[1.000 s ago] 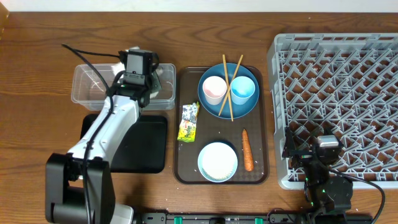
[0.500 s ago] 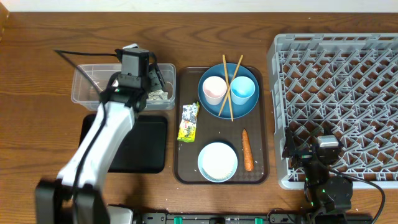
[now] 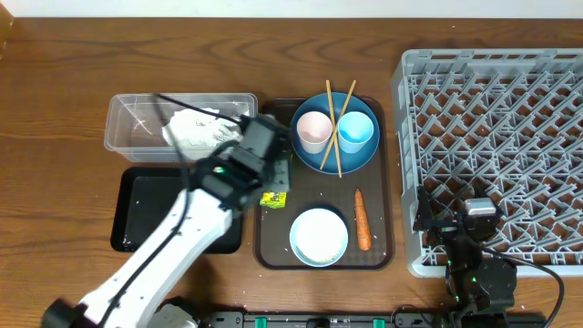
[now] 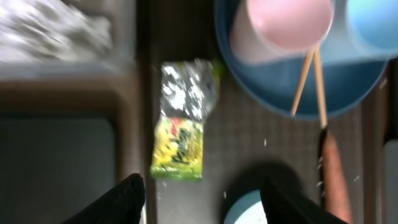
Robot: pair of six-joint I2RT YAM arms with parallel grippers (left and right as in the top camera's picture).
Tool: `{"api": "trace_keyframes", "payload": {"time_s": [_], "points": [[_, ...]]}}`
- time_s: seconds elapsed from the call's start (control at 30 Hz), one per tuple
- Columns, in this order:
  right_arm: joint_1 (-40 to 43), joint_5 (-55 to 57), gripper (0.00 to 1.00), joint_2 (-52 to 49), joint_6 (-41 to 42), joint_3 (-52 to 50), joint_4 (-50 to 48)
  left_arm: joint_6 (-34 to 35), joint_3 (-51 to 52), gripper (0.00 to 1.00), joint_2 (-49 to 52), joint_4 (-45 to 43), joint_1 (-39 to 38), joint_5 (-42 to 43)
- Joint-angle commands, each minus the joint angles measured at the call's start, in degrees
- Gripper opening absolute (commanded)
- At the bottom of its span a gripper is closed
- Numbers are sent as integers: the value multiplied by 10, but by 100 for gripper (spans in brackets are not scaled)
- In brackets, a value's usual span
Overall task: Sort waste into correct bins and load items into the dishwasher rack
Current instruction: 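Move the left gripper back to the tray and grasp the foil snack packet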
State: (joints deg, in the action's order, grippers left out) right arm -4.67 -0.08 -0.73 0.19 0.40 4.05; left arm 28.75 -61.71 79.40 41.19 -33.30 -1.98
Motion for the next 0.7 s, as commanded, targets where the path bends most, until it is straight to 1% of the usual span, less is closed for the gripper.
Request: {"api": "trace_keyframes", "payload": {"time_s": [0.0,0.33,0.47,0.6,0.67], "points": [[10,-2,99,1,-3,-1,2,19,7,63,42,-2,-17,-21],[10,-2,99,1,-3,-1,2,19,7,63,152,-55,-22,-21],[10,-2,99,1,-3,-1,2,12,7,63,183,-81,-22,-21],[10,-2,99,1,-3,-1,2,-11,7,63,210,-111,-22,-22],[10,-2,99,1,-3,-1,2,-13,7,62,221,-124,-22,-40]]}}
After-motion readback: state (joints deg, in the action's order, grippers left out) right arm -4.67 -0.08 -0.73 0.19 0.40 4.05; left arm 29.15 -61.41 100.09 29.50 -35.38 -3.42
